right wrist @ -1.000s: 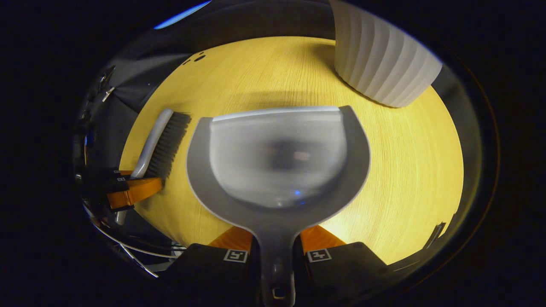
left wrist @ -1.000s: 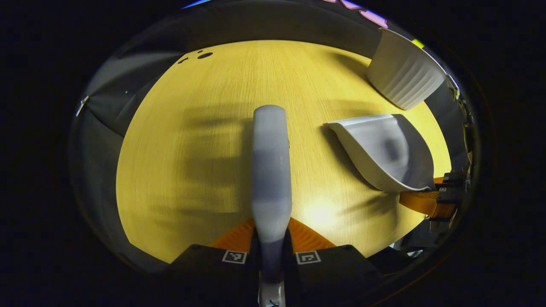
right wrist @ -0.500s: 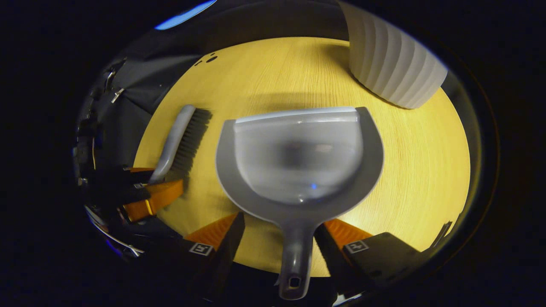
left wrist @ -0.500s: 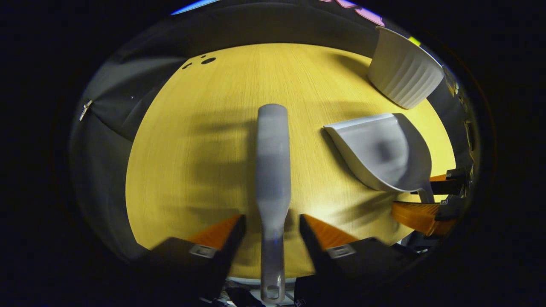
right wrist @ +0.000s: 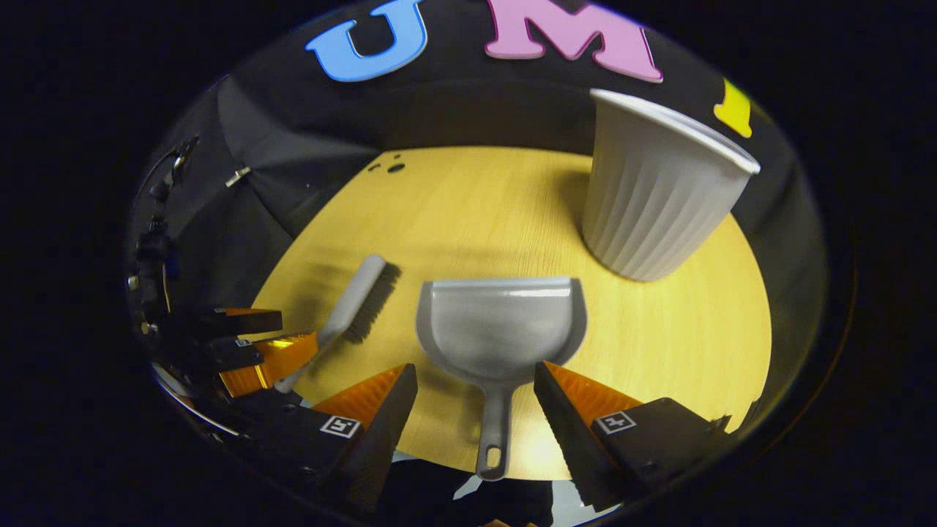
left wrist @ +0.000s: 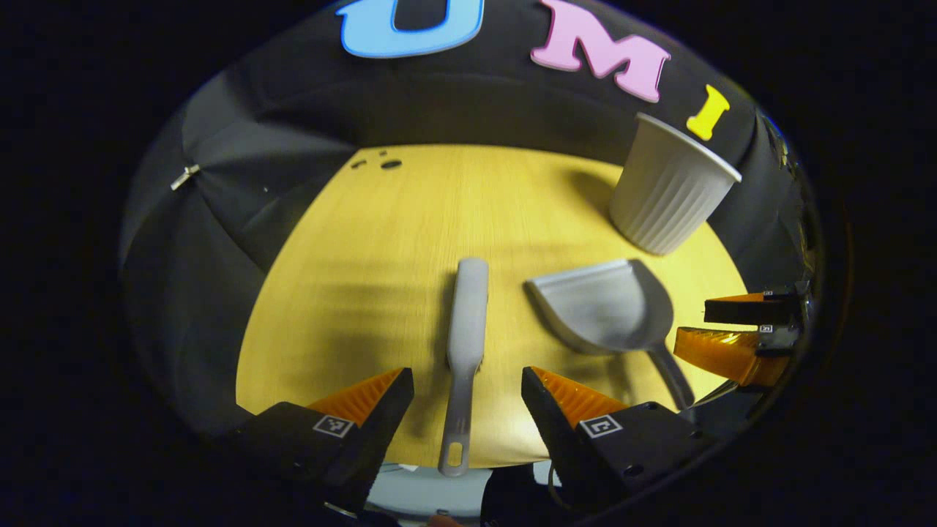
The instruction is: Pick up the small broom and dustpan from the desktop, sweep the trash into the dustpan with the broom, and then empty the trash into the garbage bin.
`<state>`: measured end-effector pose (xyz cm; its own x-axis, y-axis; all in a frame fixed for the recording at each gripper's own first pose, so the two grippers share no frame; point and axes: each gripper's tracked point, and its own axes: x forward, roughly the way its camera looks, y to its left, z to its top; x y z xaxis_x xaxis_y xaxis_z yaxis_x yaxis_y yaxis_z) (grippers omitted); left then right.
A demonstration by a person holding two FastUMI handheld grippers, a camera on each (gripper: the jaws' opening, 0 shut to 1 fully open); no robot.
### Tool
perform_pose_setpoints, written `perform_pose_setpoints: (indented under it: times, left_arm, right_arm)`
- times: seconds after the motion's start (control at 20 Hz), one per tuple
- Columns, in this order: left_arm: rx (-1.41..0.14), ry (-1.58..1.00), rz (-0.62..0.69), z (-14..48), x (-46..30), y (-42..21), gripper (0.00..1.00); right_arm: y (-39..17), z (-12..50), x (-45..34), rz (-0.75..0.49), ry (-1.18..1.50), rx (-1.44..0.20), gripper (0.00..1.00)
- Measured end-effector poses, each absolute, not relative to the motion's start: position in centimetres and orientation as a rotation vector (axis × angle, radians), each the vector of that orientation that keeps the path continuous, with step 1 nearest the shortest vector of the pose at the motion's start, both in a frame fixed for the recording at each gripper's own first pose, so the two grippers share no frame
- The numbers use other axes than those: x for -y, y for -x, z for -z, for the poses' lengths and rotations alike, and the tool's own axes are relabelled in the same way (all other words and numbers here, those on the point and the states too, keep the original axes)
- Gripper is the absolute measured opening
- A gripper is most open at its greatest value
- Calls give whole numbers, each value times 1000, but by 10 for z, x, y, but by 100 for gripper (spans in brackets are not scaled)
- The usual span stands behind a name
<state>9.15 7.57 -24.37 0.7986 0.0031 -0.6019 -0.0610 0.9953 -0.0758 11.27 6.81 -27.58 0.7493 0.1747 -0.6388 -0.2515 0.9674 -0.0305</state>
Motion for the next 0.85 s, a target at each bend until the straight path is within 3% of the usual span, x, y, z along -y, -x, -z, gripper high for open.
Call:
perform_pose_setpoints:
  times: [0.5,0.85]
  left_arm:
    - [-41,40,-112,65,-85,-54,95]
    - [82,-4,-127,31,-66,-21,95]
  right_arm:
    - [-101,119,-62,-224,96,-141,99]
    - [-84,118,-51,-190,141,-93,99]
